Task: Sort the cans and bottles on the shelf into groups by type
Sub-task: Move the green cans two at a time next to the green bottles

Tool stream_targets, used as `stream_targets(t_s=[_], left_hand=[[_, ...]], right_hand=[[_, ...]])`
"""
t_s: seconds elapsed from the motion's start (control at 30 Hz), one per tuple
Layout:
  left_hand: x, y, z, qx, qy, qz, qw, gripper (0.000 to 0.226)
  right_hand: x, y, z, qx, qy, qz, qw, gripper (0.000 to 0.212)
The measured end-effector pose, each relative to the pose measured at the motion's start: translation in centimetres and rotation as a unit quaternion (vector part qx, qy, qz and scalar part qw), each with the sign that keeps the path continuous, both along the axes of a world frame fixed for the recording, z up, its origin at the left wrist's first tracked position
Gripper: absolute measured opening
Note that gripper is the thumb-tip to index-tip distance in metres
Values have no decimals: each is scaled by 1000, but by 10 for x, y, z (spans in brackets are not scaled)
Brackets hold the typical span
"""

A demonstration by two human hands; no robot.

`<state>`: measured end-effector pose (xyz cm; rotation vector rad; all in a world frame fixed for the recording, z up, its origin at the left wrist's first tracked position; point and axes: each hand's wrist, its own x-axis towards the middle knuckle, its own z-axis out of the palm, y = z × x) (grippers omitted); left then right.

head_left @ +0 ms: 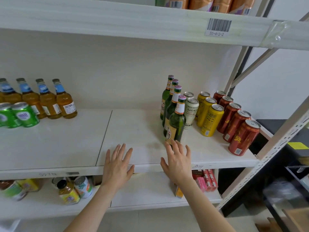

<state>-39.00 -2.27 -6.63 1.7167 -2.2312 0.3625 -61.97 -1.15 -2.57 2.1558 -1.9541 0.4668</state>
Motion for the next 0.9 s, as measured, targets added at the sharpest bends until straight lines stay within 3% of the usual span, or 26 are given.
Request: stream_targets(t_s=[0.9], left_hand=[[273, -27, 25, 43, -54, 12, 998, 65]], right_hand=[[275, -32, 0, 42, 18, -7, 999, 63]])
